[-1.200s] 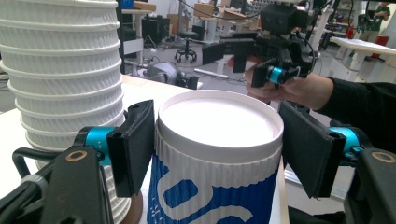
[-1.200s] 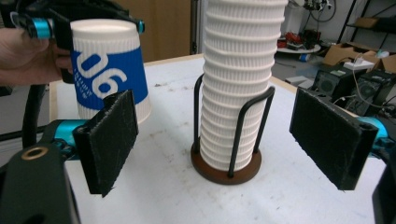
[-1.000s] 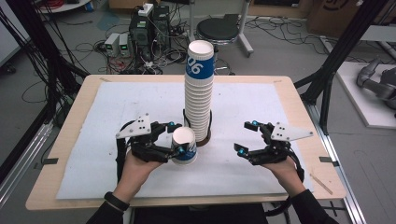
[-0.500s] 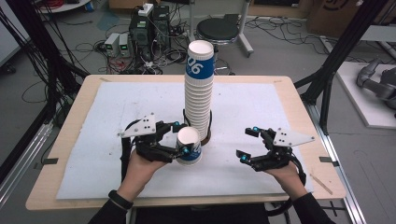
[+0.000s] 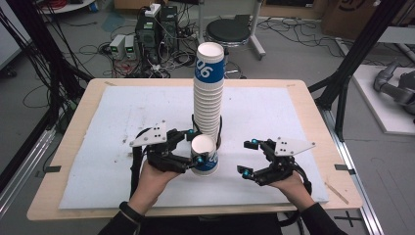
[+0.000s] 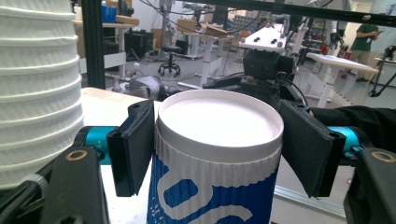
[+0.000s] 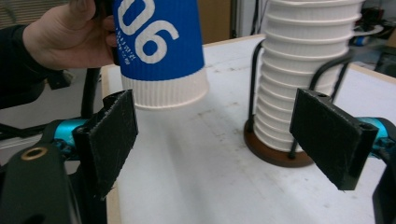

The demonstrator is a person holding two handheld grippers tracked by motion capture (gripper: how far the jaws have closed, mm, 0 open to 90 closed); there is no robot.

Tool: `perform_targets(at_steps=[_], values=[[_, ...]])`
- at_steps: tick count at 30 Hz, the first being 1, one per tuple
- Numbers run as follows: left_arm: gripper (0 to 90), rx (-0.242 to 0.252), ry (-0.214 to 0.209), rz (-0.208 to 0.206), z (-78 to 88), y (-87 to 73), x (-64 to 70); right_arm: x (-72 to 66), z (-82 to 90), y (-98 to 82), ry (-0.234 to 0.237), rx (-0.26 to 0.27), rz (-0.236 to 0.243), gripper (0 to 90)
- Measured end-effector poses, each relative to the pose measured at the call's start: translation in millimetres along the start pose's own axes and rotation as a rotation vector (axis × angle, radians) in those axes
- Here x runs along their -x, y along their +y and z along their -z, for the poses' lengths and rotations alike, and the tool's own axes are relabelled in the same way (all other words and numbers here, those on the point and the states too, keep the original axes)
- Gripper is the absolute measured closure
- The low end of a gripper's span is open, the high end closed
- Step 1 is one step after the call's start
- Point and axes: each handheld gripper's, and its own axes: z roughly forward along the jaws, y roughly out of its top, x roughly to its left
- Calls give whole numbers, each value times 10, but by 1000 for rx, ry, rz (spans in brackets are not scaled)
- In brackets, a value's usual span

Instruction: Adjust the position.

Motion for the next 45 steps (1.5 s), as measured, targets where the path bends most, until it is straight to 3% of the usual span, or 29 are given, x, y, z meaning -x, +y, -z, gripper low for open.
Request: perform_targets(at_steps=[10, 19, 35, 39, 45], values=[[301, -1, -13, -5, -110, -29, 48, -85, -204, 8, 77, -30, -21, 156], [301, -9, -35, -10, -234, -55, 80, -144, -346, 13, 95, -44, -47, 156], [301, 0, -64, -1, -354, -88, 121, -207, -469, 0, 105, -89, -31, 158], [302, -2, -68, 4, -354, -90, 119, -205, -468, 4, 114, -95, -15, 194], [288, -51, -78, 11, -348, -50, 108, -190, -454, 10, 124, -111, -3, 219]])
